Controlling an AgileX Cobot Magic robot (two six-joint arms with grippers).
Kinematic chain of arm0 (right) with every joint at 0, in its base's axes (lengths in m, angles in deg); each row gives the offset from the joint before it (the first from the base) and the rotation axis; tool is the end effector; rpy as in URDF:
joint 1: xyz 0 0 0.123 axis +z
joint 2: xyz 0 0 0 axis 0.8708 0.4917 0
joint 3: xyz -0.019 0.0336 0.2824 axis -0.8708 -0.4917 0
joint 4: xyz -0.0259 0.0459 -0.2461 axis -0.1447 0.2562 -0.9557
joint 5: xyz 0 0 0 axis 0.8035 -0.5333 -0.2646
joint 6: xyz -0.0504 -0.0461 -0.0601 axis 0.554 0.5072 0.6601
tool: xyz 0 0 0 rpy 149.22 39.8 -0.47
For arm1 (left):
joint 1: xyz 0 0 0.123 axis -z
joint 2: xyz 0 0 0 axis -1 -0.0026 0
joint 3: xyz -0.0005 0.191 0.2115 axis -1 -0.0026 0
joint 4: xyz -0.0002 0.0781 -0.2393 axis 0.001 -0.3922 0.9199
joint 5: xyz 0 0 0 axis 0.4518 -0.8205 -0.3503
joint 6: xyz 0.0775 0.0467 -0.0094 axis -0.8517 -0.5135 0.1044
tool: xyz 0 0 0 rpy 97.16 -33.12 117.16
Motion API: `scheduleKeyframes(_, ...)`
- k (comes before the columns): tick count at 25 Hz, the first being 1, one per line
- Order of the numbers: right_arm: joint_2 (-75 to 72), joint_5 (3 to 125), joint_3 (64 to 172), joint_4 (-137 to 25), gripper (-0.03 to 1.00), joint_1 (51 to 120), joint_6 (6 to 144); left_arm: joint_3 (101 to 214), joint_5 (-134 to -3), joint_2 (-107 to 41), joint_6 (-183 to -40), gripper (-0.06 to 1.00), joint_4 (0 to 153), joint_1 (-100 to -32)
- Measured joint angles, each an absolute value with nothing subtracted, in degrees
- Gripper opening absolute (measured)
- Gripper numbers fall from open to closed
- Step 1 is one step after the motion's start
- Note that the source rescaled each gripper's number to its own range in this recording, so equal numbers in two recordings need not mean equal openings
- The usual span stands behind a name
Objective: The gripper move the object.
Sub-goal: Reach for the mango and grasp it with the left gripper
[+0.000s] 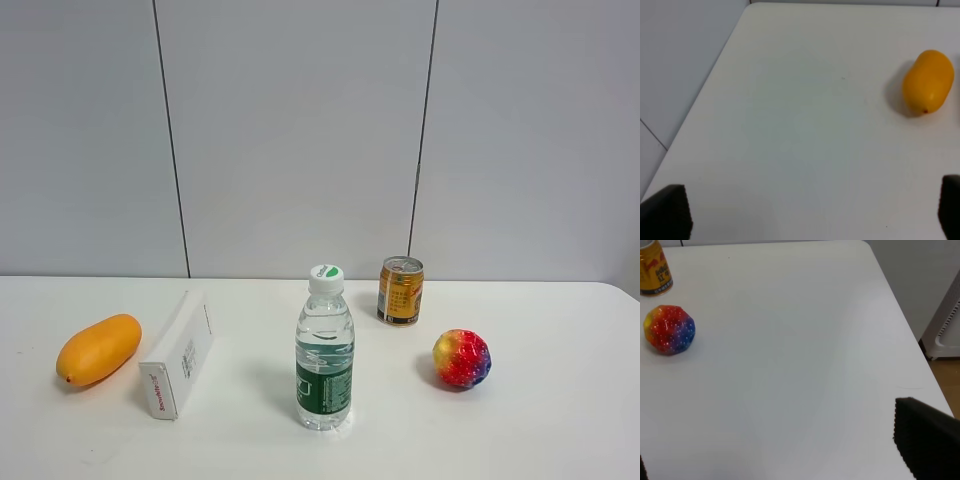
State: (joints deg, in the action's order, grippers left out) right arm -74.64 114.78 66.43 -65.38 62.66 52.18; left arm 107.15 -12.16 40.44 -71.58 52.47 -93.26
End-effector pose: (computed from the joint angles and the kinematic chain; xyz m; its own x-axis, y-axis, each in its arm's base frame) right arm -0.0053 -0.0020 0.2785 -0.4431 -0.0276 -0.8960 -0.0239 0.9995 -0.0190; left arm -0.0084 0.0144 0.2813 -0.4308 -0.0319 -0.9019 -0.2085 0.9759 0.0650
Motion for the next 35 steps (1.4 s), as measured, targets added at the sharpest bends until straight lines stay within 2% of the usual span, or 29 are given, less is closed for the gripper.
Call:
scheduleKeyframes(8,-74.64,114.78,66.43,-65.38,1.0,62.66,52.18,109.28,-12.25,36.95,-69.96,1.0,54.19,-93.26)
scheduleKeyframes(23,-74.64,114.78,66.43,-65.38,1.0,62.66,52.18,140.12,-16.5,-11.13,-69.34,1.0,62.21,-93.26)
scheduleKeyframes(30,-74.64,114.78,66.43,-65.38,1.0,62.66,52.18,142.23,-27.91,-27.22,-71.44,1.0,70.39,-93.21)
scheduleKeyframes(35,-74.64,114.78,66.43,-65.38,1.0,62.66,52.18,142.23,-32.26,-36.62,-71.69,1.0,67.78,-90.53)
